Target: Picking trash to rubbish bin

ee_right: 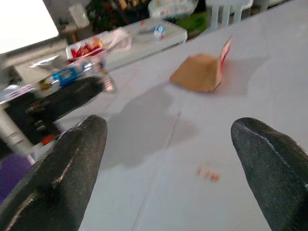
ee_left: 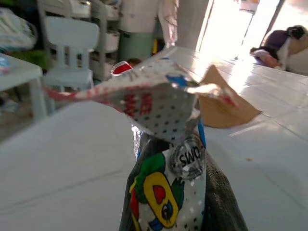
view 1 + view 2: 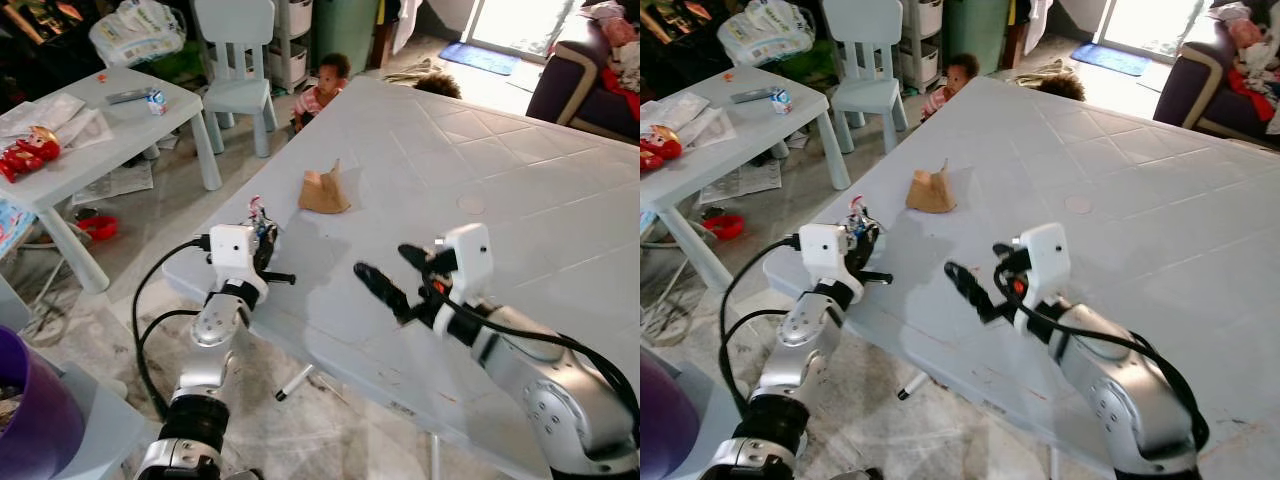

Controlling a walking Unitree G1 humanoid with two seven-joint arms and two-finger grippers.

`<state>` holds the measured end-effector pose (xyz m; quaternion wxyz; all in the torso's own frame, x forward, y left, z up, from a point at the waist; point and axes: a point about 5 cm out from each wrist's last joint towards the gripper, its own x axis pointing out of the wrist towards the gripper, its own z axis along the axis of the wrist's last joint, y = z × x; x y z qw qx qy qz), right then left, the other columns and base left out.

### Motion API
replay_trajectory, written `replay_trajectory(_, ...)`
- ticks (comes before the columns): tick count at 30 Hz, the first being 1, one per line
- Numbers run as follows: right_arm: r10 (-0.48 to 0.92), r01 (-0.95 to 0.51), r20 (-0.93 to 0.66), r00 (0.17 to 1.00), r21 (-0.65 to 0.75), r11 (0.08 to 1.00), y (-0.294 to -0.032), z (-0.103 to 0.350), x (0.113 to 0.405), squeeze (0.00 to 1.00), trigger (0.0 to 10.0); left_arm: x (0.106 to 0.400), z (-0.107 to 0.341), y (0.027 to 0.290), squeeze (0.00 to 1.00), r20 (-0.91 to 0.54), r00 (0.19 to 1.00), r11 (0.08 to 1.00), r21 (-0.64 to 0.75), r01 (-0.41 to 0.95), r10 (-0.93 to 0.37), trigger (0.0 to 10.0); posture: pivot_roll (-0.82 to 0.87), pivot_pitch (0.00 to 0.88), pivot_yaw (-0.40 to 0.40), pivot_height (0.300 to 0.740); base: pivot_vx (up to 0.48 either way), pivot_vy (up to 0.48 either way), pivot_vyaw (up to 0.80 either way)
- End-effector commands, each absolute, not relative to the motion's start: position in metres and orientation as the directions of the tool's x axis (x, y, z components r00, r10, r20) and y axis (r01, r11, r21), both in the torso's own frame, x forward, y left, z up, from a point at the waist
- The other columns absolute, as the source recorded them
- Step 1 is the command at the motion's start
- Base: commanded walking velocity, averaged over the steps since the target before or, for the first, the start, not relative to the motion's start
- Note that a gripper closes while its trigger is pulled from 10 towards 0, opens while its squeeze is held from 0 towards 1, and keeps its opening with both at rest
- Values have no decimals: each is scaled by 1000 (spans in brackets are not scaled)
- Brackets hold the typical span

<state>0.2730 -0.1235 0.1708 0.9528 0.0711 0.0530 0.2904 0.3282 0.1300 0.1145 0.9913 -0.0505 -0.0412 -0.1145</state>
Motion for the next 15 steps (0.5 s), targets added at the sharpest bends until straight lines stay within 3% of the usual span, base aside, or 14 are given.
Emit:
replay_trajectory(1,497,-489,-17,867,152,859,-126,174,289,0,10000,318,123,139,0,114,976,980,-37,194,-188,0,3,95,-22,740,0,0,0)
replay_trajectory(15,446,-438,-56,893,120,891,-98,155,340,0,10000,260,137,188,0,114,994,999,48,-7,1,0,116,107,-30,740,0,0,0)
